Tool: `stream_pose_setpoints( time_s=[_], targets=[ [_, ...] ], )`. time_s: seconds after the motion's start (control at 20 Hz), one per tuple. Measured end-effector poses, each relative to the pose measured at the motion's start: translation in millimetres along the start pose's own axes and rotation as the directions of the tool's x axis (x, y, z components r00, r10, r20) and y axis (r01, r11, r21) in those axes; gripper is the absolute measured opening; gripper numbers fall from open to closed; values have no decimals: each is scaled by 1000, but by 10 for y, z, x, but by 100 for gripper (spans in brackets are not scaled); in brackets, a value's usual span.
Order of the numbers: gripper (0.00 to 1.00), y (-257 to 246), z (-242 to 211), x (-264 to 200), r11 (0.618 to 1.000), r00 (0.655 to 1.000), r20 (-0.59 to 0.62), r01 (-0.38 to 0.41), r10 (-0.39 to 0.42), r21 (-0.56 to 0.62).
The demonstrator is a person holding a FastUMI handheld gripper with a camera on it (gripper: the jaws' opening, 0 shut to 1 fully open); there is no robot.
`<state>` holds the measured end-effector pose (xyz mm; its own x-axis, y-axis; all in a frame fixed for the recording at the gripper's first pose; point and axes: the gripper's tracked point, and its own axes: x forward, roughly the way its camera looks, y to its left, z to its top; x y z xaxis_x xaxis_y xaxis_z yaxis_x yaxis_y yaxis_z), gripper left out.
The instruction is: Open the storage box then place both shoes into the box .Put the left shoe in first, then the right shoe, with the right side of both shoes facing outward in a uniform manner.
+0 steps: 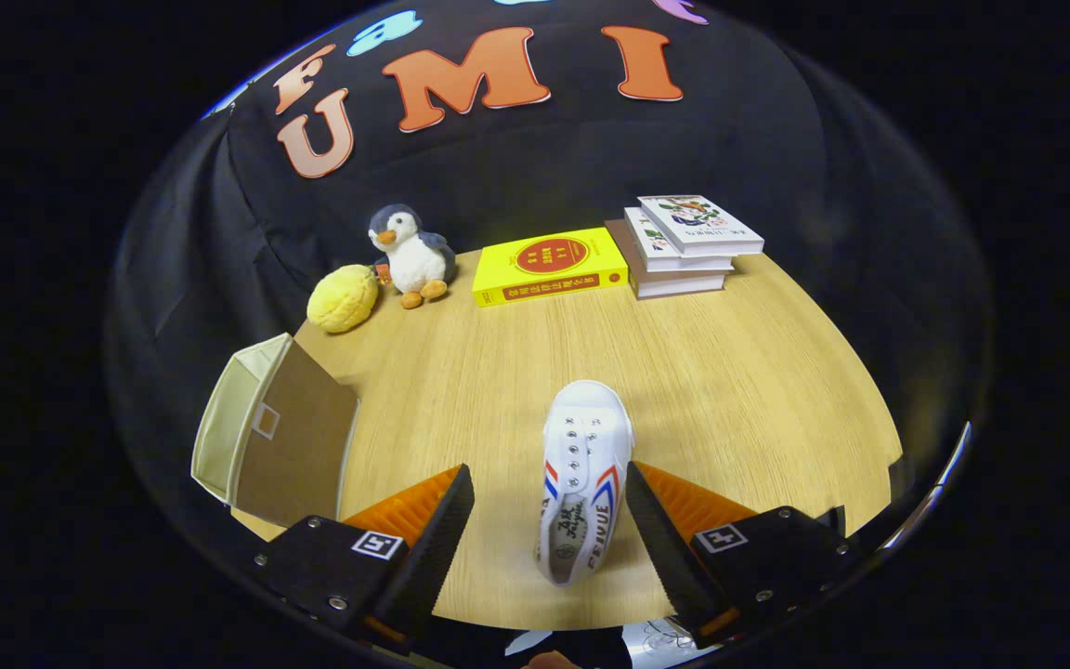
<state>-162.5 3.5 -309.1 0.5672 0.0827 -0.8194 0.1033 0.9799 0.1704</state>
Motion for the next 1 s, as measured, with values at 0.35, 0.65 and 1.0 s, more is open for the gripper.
stream_pose_setpoints(
  time_s=[0.35,0.65,1.0],
  targets=[
    [98,-391,-489,246,997,993,-112,18,-27,-77],
    [97,-496,-718,663,988,984,-169,23,-49,-153],
    [83,-399,-754,930,998,977,-207,-52,47,-19]
  ],
)
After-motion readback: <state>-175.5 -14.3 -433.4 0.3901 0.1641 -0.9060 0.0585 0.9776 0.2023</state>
